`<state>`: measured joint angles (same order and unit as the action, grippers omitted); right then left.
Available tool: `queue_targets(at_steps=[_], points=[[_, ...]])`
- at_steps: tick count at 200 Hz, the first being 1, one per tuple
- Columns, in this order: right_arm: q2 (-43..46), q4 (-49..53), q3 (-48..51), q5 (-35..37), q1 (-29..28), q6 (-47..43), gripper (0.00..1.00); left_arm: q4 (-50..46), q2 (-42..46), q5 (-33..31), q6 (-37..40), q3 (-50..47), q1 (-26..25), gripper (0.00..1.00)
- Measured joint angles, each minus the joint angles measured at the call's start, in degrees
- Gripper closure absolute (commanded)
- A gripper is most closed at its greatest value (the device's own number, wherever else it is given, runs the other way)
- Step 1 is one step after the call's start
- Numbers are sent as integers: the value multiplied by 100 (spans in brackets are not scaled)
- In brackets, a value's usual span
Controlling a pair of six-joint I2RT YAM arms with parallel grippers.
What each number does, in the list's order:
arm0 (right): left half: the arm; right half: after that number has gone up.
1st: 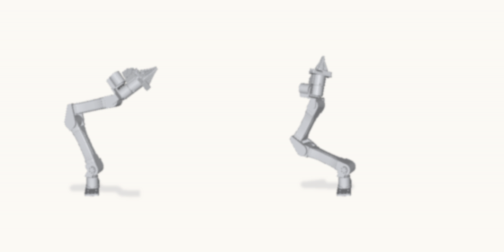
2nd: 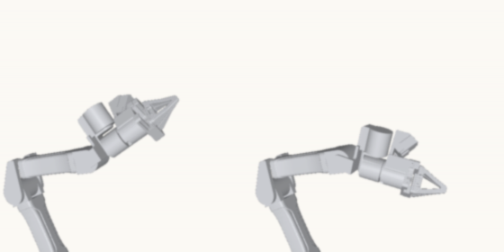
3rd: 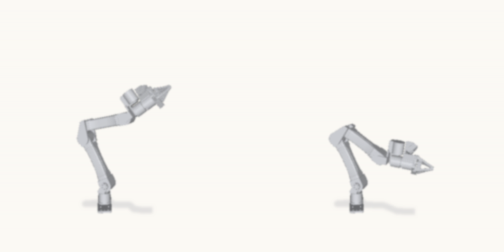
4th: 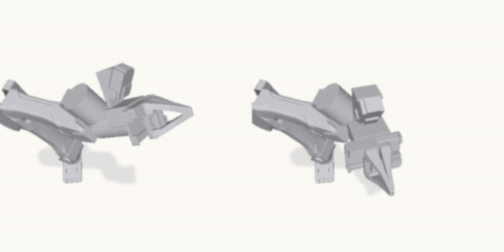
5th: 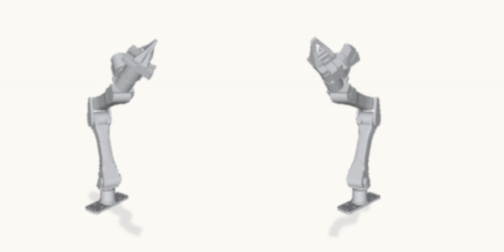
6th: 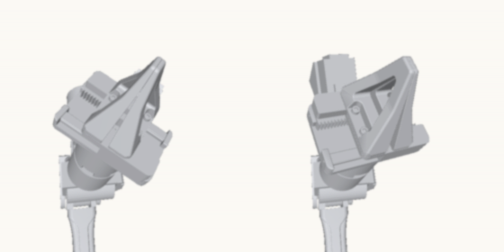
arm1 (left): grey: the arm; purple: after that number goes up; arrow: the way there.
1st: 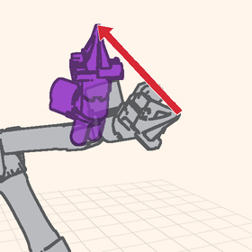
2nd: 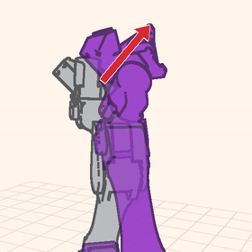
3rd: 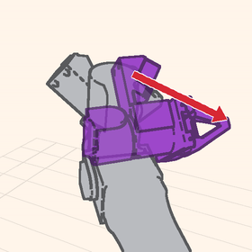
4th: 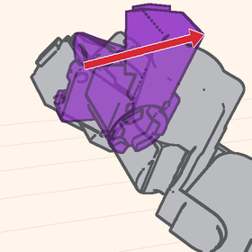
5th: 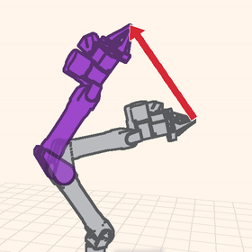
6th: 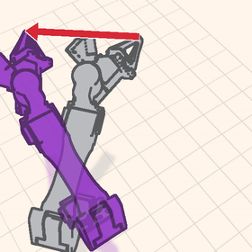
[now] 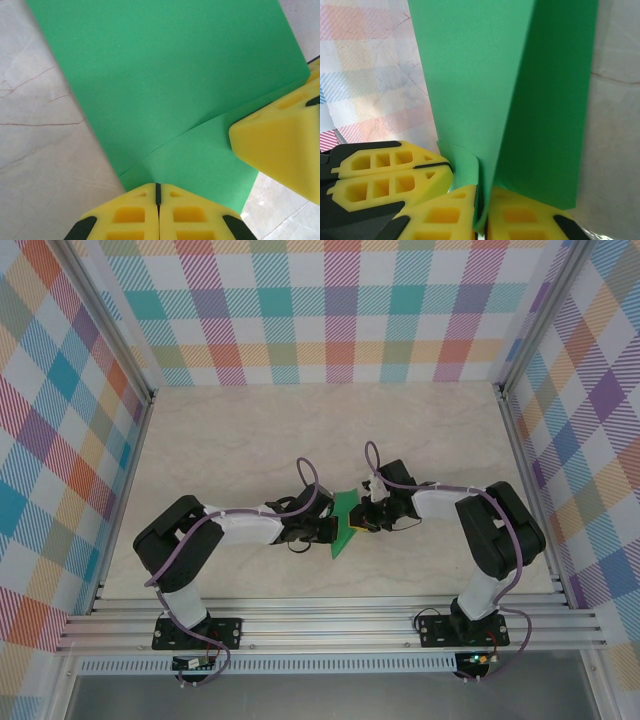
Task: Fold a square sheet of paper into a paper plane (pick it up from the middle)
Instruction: Fourth fold the wing at the center of the table.
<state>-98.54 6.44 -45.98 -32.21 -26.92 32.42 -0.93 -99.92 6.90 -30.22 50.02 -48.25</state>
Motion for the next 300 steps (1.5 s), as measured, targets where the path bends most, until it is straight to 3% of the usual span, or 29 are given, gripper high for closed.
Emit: queue_targets(at_steps=[69,122,153,227,240,259,278,300], points=[[0,-2,-2,-87,66,-31,95,-2,0,2,0,0,0,94],[0,-61,-2,-153,140,2,77,-2,0,2,2,0,0,95],[0,-83,-2,-184,286,7,75,-4,0,2,2,0,0,95],[-120,-81,-66,-365,358,-35,89,-2,-2,4,2,-2,0,94],[-120,-79,-66,-367,358,-33,88,-2,-2,7,0,-2,0,94],[-120,-83,-66,-409,358,-46,78,-2,-2,9,0,-2,0,94],[-120,-83,-66,-498,358,-37,78,0,-2,9,0,-2,0,94],[-120,-81,-66,-605,356,-48,85,-2,-2,9,0,-2,0,93]])
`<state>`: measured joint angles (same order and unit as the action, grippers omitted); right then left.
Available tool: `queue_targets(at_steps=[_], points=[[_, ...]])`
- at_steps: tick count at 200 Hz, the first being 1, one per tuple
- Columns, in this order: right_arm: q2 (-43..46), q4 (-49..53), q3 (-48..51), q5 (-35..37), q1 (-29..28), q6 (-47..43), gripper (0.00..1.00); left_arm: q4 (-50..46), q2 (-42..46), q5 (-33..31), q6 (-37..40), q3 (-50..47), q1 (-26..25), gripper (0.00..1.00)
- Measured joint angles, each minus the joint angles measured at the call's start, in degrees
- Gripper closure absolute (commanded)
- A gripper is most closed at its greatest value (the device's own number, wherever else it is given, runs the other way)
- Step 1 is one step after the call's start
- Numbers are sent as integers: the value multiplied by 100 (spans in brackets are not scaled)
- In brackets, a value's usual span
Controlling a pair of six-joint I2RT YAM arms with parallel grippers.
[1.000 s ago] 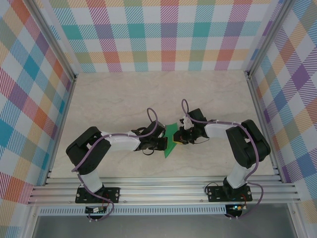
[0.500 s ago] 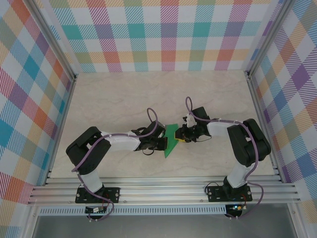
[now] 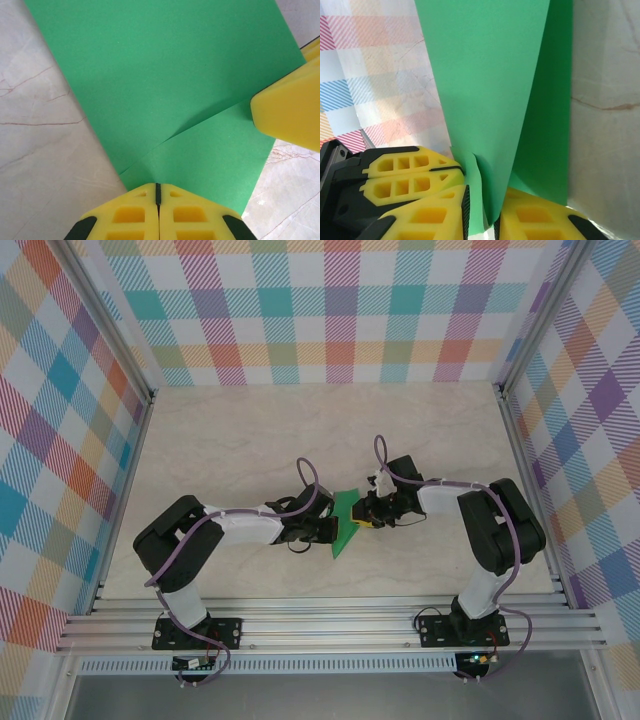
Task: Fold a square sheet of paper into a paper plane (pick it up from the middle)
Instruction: Fourth fold the wing at the center of the table.
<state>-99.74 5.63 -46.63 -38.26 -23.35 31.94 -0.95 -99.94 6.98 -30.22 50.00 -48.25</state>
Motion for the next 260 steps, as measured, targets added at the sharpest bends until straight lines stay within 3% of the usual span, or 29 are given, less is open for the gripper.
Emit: queue_targets(at_steps=[19,87,109,178,260], points=[[0,20,0,-2,2,-33,91,2,0,2,0,0,0,90],[-28,44,0,-24,0,44,91,-201,258,-168,4,9,-85,58],[-28,44,0,-20,0,111,91,-455,431,-463,26,83,-328,52],[-7,48,0,-22,0,234,90,-1486,240,-1781,9,931,-1257,48],[20,96,0,-22,0,319,90,-2151,-555,-2997,-404,1381,-1602,53]])
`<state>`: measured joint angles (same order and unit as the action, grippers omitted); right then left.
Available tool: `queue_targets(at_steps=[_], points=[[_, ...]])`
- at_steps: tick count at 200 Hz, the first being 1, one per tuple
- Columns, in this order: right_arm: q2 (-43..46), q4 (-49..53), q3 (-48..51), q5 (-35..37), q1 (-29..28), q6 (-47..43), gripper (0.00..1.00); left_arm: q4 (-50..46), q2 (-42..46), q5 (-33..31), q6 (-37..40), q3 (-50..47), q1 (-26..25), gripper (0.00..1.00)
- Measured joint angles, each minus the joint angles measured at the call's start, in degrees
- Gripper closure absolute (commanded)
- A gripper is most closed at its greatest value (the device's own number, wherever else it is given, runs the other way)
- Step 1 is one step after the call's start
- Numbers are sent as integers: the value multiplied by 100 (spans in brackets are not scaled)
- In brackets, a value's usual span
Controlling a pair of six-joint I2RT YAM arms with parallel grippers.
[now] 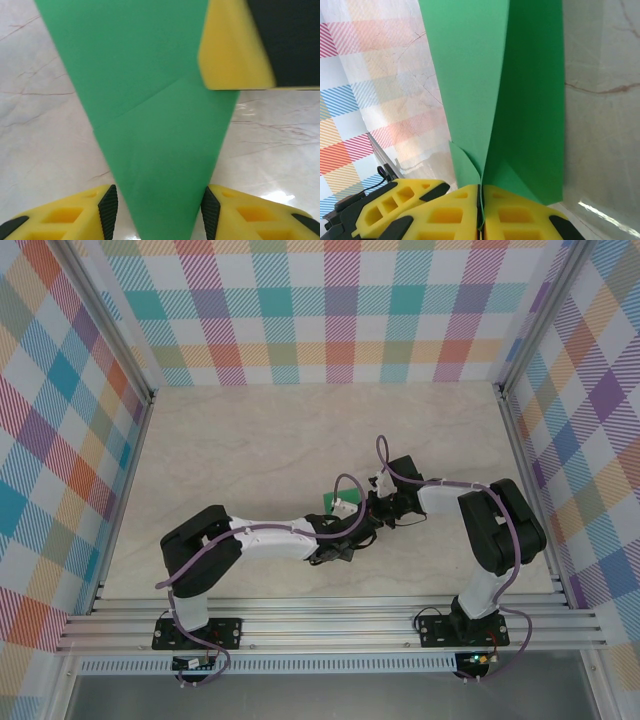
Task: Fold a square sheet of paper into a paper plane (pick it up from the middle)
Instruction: Fourth fold the wing at the center of the table.
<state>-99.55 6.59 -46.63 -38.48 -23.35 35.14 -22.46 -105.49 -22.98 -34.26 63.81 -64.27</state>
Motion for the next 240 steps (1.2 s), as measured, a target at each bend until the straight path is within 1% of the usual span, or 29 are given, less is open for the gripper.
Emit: queue_targets(at_steps=[28,62,145,200,240], points=[[0,7,0,0,2,0,90,-24,-22,-127,-103,55,-46,57],[0,13,0,-7,0,0,90,-76,-131,-223,-116,175,-116,65],[0,81,0,-42,0,-2,90,-317,-280,-474,-118,284,-203,64],[0,107,-2,-63,0,-4,90,-337,-363,-520,-103,289,-208,74],[0,127,-15,-66,0,-4,90,-341,-374,-562,-92,289,-210,78]])
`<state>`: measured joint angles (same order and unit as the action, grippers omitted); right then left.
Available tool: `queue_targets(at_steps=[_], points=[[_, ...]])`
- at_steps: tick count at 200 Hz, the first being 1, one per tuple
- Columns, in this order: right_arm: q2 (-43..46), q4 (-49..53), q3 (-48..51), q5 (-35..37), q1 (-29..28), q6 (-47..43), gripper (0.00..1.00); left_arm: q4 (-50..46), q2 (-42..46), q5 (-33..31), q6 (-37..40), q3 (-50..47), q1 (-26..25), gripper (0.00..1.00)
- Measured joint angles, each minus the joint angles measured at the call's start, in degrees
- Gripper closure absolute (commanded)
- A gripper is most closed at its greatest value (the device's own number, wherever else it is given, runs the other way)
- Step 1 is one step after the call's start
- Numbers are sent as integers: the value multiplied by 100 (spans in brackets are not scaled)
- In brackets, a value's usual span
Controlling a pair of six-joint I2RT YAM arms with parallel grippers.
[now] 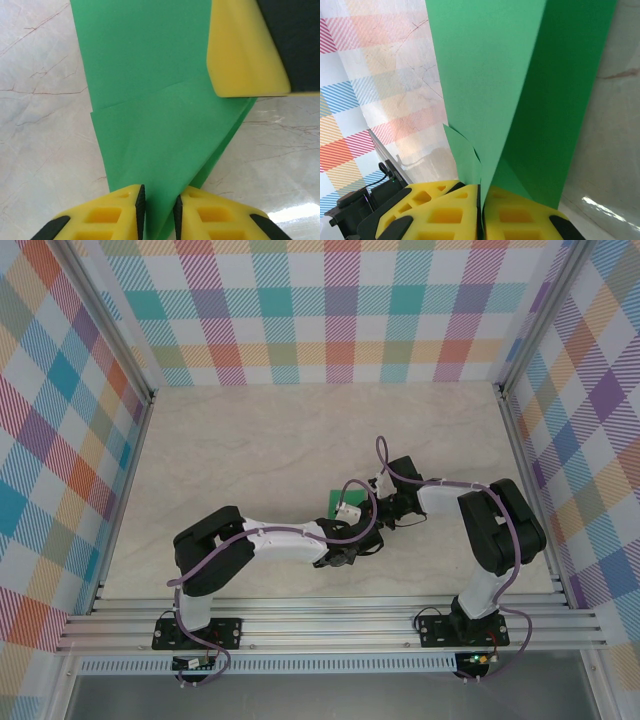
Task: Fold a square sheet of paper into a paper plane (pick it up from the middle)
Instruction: Fourth fold the wing at the center of the table.
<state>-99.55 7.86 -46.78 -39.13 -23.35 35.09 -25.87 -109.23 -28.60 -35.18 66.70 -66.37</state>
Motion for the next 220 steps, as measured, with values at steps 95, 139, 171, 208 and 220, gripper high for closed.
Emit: queue_targets(at_steps=[95,139,171,208,220], points=[[22,116,-59,-59,0,-57,84,223,2,11,-24,-133,4,94],[299,396,-125,0,0,-214,69,946,404,317,-98,-765,153,94],[833,715,-144,341,2,-374,62,1703,905,870,-146,-1451,459,94],[1272,811,-142,498,2,-433,68,2710,1386,1735,-258,-2245,927,94],[1272,756,-116,413,2,-426,71,2981,1453,2006,-299,-2411,1069,94]])
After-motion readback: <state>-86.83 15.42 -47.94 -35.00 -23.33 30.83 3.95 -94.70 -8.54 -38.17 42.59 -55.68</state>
